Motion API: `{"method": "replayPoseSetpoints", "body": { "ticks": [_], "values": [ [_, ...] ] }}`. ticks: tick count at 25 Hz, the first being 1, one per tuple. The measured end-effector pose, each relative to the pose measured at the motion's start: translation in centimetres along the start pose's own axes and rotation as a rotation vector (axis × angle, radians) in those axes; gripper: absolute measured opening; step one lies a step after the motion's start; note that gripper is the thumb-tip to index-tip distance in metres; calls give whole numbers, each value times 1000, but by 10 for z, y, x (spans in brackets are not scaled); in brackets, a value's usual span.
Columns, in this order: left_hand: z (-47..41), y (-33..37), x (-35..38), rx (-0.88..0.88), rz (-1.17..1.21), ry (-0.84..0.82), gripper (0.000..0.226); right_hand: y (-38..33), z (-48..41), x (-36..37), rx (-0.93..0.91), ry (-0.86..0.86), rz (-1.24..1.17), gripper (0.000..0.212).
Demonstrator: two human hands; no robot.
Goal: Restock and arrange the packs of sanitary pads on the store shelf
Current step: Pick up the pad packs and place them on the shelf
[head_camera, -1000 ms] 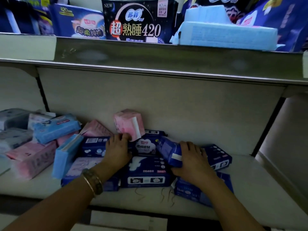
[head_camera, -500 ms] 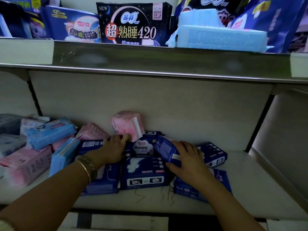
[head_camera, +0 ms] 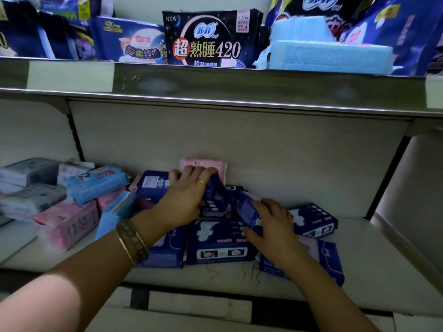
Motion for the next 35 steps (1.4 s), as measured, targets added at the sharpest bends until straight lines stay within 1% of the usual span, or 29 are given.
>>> {"method": "replayPoseSetpoints", "body": {
  "ticks": [2, 3, 6, 7, 9, 11, 13, 15, 21, 23, 24, 25, 27, 29, 30, 31, 32, 33, 34, 35],
  "values": [
    [-2, 18, -17, 58, -15, 114, 79, -4, 2, 1, -9, 58, -38, 54],
    [-1, 25, -22, 77, -22, 137, 77, -7, 3, -2, -15, 86, -73, 51],
    [3, 42, -34, 95, 27, 207, 61, -12, 4, -17, -10, 135, -274, 53],
    [5, 46, -38, 94, 52, 234, 61, -11, 6, -19, 21, 112, -367, 59],
    [8, 60, -47, 126, 93, 269, 64, -9, 7, -24, 54, 90, -484, 80],
    [8, 79, -53, 193, 113, 286, 64, -9, 8, -32, 28, 127, -504, 95],
    [6, 90, -57, 213, 145, 308, 62, -5, 10, -44, 20, 207, -466, 100],
    [2, 96, -60, 201, 188, 324, 60, -4, 14, -54, 11, 274, -447, 96],
    [-4, 118, -63, 199, 221, 332, 59, 8, 25, -74, 42, 264, -482, 79],
    [-5, 125, -63, 211, 290, 301, 61, 12, 32, -82, 35, 295, -544, 70],
    [-5, 126, -62, 190, 360, 281, 62, 14, 36, -86, 39, 315, -594, 65],
    [-4, 124, -61, 135, 448, 265, 61, 19, 40, -88, 68, 322, -662, 60],
    [-1, 111, -58, -52, 597, 256, 64, 31, 48, -89, 180, 288, -885, 52],
    [6, 95, -54, -294, 660, 265, 80, 41, 55, -88, 280, 207, -1168, 44],
    [11, 90, -54, -428, 719, 267, 89, 44, 60, -88, 319, 159, -1283, 42],
    [17, 88, -52, -561, 829, 266, 93, 46, 65, -87, 345, 112, -1368, 43],
    [23, 90, -49, -666, 994, 261, 91, 46, 70, -85, 355, 73, -1435, 45],
    [27, 97, -45, -729, 1183, 234, 83, 47, 75, -84, 359, 46, -1487, 46],
    [31, 108, -40, -759, 1359, 192, 73, 49, 81, -83, 366, 32, -1519, 43],
    [36, 118, -34, -783, 1471, 145, 67, 52, 85, -82, 388, 25, -1530, 42]
  ]
}}
Point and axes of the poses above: each hand's wrist, its own z-axis away from the middle knuckle, its own x-axis out of the palm, y = z × x, the point moved 7 cm from there along -z, towards the middle knuckle, and after that the axes turned 3 degrees about x, right-handed, at the moved point
